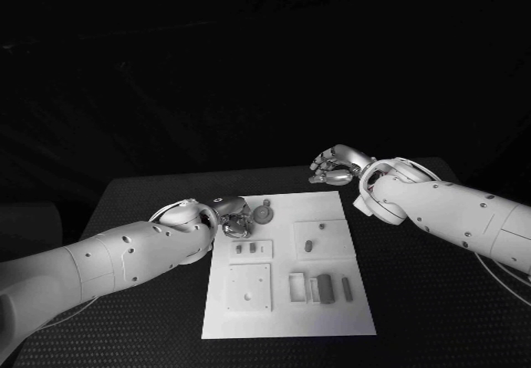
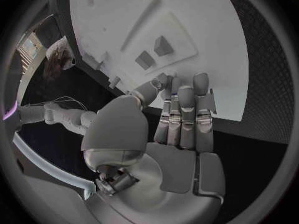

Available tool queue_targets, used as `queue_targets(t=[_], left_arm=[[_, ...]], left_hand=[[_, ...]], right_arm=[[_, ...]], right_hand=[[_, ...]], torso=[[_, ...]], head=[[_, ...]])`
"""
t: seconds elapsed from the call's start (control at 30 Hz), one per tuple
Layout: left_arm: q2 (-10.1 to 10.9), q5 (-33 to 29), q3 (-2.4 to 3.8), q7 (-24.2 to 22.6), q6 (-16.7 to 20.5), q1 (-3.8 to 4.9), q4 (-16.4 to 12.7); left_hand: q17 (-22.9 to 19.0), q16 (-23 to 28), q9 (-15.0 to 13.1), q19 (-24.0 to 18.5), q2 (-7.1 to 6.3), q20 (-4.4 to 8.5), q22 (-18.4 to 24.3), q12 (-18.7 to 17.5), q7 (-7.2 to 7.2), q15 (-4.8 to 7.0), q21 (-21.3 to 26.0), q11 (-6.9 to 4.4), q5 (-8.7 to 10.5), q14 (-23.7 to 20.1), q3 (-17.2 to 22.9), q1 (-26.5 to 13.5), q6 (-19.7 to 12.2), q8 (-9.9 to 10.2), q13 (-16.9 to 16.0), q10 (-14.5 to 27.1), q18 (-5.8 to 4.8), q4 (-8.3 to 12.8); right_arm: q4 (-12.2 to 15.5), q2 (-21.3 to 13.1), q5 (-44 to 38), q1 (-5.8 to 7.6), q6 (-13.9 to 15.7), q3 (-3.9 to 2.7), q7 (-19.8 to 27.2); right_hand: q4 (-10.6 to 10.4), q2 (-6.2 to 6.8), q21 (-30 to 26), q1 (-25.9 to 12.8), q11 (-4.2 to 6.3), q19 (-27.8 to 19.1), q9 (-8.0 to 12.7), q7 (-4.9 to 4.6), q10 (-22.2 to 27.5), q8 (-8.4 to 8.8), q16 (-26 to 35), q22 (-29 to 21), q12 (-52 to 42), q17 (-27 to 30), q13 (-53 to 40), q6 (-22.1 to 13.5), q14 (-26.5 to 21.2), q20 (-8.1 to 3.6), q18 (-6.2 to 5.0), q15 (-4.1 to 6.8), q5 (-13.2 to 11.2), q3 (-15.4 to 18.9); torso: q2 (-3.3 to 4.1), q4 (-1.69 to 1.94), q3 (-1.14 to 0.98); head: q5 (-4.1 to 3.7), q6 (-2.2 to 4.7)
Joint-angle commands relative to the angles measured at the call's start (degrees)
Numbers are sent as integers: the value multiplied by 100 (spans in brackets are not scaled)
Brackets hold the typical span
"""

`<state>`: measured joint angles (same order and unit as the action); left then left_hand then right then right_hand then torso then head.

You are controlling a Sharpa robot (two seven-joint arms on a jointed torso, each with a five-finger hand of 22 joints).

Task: Assemble the parts on the task board

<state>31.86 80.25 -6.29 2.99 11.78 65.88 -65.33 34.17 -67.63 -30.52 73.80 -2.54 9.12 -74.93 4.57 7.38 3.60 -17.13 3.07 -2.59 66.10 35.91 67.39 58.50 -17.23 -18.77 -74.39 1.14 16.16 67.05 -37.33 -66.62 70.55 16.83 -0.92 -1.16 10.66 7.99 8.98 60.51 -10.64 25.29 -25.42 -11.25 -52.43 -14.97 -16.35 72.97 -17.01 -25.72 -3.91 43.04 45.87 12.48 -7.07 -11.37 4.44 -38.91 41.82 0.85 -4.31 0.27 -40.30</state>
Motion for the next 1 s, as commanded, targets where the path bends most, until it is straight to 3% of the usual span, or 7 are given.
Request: queue_targets(t=[0.03,0.1,0.3,0.67,0.87,1.0], left_arm=[[25,-135,-33,34,62,-44,21],[41,-147,-33,23,57,-44,20],[63,-206,-33,4,44,-44,15],[103,-246,-33,0,53,-44,-3],[214,-249,-31,18,157,-45,-3],[353,-670,-29,40,242,-43,-1]], left_hand=[[11,-16,62,-81,-105,-8,-145,-39,55,-38,-34,8,-32,-79,-70,-106,-231,132,11,67,250,4],[19,-18,116,-124,-200,-34,-143,-75,103,-66,-40,39,-35,-125,-154,-131,-479,260,22,143,266,23],[33,-38,165,-156,-321,-68,-140,-62,110,-97,-60,71,-34,-163,-303,-175,-749,377,16,242,298,17],[40,-52,213,-164,-360,-80,-138,-16,94,-101,-76,75,-36,-170,-367,-141,-988,477,-12,274,320,20],[42,-57,221,-166,-355,-82,-136,4,104,-100,-82,74,-38,-172,-375,-110,-1035,485,-29,289,326,19],[39,-55,204,-173,-316,-85,-133,29,146,-97,-83,72,-41,-177,-340,-52,-972,434,-49,293,329,15]], right_arm=[[1,-1,-10,-3,-52,-2,52],[1,-4,-10,-3,-51,-2,50],[1,-8,-10,-3,-49,-2,49],[0,-20,-10,-4,-80,-2,37],[32,-83,-221,-27,-167,-2,47],[111,-179,-638,-63,-338,-1,88]], right_hand=[[29,1,-41,52,-11,30,5,-158,-48,-30,-28,7,29,10,2,-48,-21,-12,29,-16,10,16],[30,2,-41,52,-11,29,6,-158,-48,-30,-28,8,30,10,2,-48,-21,-12,29,-16,10,16],[31,6,-45,51,-12,29,8,-159,-49,-31,-28,10,33,13,3,-50,-23,-12,30,-18,10,17],[35,11,-57,56,-12,28,13,-156,-51,-33,-27,19,43,21,3,-53,-30,-12,31,-23,11,15],[100,31,-83,132,-15,38,23,-142,-65,-54,-35,48,66,38,2,-41,-32,-15,28,-34,12,-4],[195,47,-61,250,4,318,20,-66,-129,-148,-223,77,84,-23,-6,73,240,-36,-67,82,11,-47]], torso=[[-1,1,-2],[-3,0,-2],[-2,4,-2],[0,2,-1],[-1,-2,-2],[-1,0,-2]], head=[[-6,0],[-10,-2],[-14,-6],[-15,-8],[-13,25],[-43,80]])
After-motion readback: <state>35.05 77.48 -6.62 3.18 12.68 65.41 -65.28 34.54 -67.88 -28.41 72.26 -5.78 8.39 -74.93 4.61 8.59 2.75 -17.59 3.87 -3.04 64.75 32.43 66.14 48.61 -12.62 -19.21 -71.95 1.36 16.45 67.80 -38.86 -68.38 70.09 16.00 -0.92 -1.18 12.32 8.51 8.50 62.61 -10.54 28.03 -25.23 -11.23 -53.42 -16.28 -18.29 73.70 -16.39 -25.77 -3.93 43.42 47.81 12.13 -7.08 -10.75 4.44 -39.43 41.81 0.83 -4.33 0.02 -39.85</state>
